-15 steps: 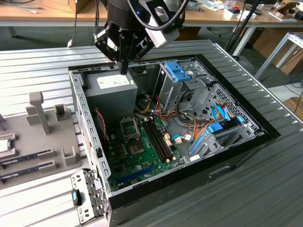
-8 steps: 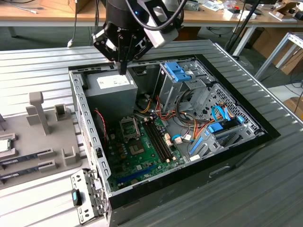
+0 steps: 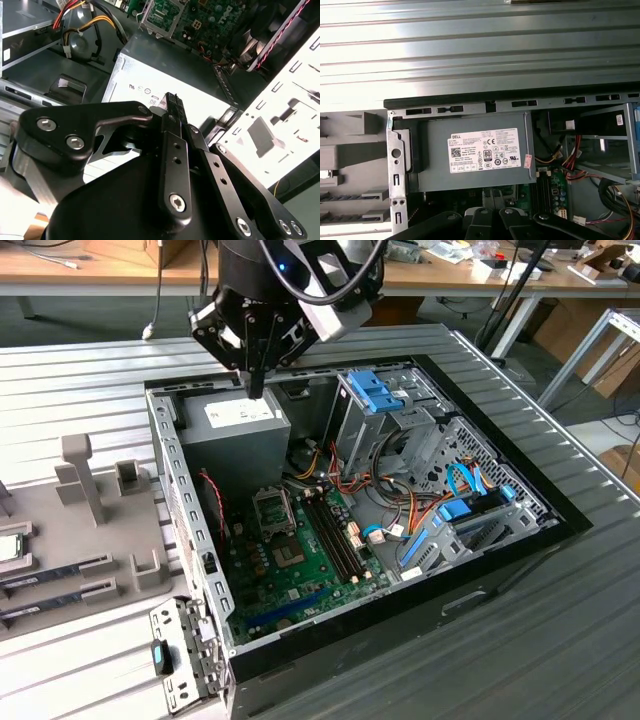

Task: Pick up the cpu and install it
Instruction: 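Reach for the cpu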

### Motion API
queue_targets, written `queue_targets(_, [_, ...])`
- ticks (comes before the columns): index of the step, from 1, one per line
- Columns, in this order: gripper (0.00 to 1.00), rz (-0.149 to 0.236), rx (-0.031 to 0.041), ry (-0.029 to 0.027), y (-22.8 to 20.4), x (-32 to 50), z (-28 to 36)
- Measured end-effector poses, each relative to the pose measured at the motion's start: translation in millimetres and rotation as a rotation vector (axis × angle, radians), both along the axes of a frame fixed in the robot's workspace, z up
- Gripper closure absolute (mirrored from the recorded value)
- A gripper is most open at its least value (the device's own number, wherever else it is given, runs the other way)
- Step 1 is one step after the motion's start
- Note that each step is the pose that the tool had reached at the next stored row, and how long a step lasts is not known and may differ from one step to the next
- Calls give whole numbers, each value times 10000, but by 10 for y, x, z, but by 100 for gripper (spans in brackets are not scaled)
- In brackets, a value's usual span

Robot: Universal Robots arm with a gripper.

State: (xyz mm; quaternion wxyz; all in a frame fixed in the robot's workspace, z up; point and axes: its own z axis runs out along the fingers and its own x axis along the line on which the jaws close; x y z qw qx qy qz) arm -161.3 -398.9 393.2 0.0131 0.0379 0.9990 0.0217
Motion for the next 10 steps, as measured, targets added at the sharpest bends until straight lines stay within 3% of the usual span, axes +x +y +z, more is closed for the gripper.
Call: queue_targets(10, [89, 0, 0, 0, 0, -30, 0])
